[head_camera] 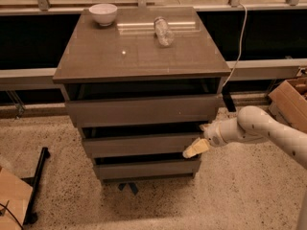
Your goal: Open middle drawer
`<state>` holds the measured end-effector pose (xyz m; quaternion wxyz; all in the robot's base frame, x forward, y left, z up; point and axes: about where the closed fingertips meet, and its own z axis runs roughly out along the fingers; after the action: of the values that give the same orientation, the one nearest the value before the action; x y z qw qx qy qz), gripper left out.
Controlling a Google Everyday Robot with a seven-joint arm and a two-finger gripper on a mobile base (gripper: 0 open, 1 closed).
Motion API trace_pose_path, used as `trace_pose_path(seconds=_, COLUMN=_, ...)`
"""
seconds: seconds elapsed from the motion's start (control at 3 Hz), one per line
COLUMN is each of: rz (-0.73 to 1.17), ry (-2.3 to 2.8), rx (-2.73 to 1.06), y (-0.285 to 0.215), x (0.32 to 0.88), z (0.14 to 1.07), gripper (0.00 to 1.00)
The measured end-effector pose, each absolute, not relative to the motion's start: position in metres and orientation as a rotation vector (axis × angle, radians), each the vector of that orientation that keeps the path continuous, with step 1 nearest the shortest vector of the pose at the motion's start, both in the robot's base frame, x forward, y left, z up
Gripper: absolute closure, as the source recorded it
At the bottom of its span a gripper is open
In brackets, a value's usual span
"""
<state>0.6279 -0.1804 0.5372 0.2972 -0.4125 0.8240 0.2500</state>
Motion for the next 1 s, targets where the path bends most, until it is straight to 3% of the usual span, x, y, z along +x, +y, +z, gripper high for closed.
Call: trace_pose_path(seconds=1.0, rz=0.815, ry=2.181, rx=-1.057, y=-0.158, x=0.67, z=0.472, gripper=0.0)
